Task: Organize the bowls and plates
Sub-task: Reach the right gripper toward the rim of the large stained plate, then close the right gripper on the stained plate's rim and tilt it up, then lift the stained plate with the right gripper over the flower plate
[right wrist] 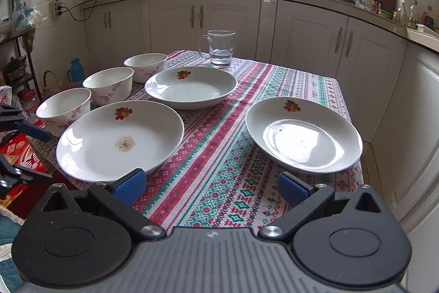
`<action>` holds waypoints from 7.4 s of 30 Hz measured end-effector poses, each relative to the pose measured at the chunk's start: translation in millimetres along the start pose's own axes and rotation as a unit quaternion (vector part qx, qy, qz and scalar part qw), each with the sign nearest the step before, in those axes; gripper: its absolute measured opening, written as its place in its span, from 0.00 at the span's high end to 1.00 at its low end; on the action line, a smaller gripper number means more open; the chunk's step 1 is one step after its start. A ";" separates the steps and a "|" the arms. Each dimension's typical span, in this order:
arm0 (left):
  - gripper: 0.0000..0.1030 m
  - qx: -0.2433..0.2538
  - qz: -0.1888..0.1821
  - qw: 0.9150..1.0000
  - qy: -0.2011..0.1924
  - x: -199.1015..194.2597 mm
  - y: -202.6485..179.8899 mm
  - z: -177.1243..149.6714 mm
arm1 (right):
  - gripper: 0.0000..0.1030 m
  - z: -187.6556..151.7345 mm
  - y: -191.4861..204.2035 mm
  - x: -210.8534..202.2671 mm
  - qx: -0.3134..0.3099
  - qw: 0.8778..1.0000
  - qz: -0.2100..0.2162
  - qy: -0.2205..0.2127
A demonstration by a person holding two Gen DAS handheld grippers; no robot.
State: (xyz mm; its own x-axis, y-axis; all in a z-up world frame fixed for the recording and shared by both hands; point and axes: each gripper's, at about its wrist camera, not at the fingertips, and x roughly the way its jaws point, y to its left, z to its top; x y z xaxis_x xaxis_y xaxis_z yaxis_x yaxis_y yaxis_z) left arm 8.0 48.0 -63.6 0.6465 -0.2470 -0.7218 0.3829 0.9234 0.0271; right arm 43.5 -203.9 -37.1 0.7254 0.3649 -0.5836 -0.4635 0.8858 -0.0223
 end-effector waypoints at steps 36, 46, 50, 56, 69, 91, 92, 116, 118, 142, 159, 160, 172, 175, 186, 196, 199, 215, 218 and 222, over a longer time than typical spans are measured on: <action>0.16 -0.031 0.036 0.998 -0.028 22.3 -15.6 6.2 | 0.00 61.9 18.3 86.8 -0.134 0.972 0.182 0.062; 0.16 -0.055 0.048 0.997 -0.012 26.5 -20.4 12.3 | 0.05 83.9 14.3 132.4 -0.161 0.951 0.242 0.102; 0.16 -0.059 0.054 0.997 -0.009 25.5 -22.5 12.3 | 0.11 93.0 12.8 151.0 -0.152 0.945 0.265 0.119; 0.16 -0.057 0.058 0.997 -0.007 28.2 -23.2 15.5 | 0.21 106.0 12.2 173.7 -0.140 0.937 0.287 0.140; 0.16 -0.050 0.046 0.998 -0.013 27.9 -21.0 13.8 | 0.25 110.1 22.9 190.9 -0.140 0.927 0.307 0.166; 0.16 -0.031 0.044 0.998 -0.015 26.0 -24.2 16.1 | 0.24 108.7 19.2 185.8 -0.123 0.927 0.305 0.181; 0.16 -0.031 0.043 0.998 -0.016 25.7 -24.4 16.6 | 0.24 108.3 18.5 184.4 -0.123 0.927 0.304 0.181; 0.12 -0.009 0.001 1.000 -0.030 32.6 -15.6 13.7 | 0.20 102.2 10.9 187.7 -0.113 0.922 0.317 0.190; 0.12 -0.010 -0.001 0.999 -0.033 32.4 -14.9 12.7 | 0.19 100.6 12.2 189.0 -0.113 0.921 0.321 0.189; 0.13 0.000 -0.011 1.000 -0.015 26.9 -16.2 31.8 | 0.19 106.6 1.6 166.6 -0.110 0.930 0.309 0.166; 0.13 0.030 -0.024 0.999 -0.018 36.0 -31.3 63.0 | 0.19 108.8 -34.0 146.7 -0.087 0.944 0.286 0.140; 0.13 0.033 -0.027 0.999 -0.019 37.3 -32.9 66.2 | 0.19 109.0 -36.9 145.5 -0.085 0.945 0.283 0.138; 0.13 0.076 -0.068 0.995 -0.023 65.1 -47.9 111.8 | 0.19 109.9 -88.9 127.7 -0.050 0.963 0.236 0.120; 0.13 0.086 -0.078 0.993 -0.025 73.2 -53.1 122.2 | 0.19 110.3 -103.9 123.6 -0.044 0.967 0.223 0.117; 0.13 0.116 -0.100 0.988 -0.022 107.2 -67.1 154.2 | 0.19 99.9 -153.5 120.2 -0.008 0.976 0.189 0.111; 0.13 0.128 -0.094 0.987 -0.023 130.3 -71.4 169.7 | 0.19 83.5 -180.0 129.4 0.025 0.977 0.180 0.113; 0.13 0.134 -0.089 0.987 -0.025 134.3 -72.5 173.3 | 0.19 80.7 -183.5 130.6 0.029 0.977 0.180 0.114; 0.12 0.178 -0.089 0.980 -0.021 153.4 -81.2 181.3 | 0.19 68.8 -195.9 129.3 0.039 0.978 0.168 0.116; 0.12 0.175 -0.096 0.980 -0.020 155.7 -80.2 183.3 | 0.19 67.0 -198.5 127.3 0.042 0.978 0.166 0.117; 0.12 0.179 -0.100 0.978 -0.022 157.3 -80.3 182.9 | 0.19 63.9 -200.7 122.8 0.047 0.978 0.163 0.118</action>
State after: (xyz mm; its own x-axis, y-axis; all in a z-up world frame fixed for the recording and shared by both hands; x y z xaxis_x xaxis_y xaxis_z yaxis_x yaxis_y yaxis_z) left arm 199.6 -118.8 -52.8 0.5595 -0.4326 -0.7069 0.7070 0.6943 0.1347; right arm 258.2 -318.5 -52.4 0.4046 0.5660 -0.7183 -0.5944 0.7597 0.2637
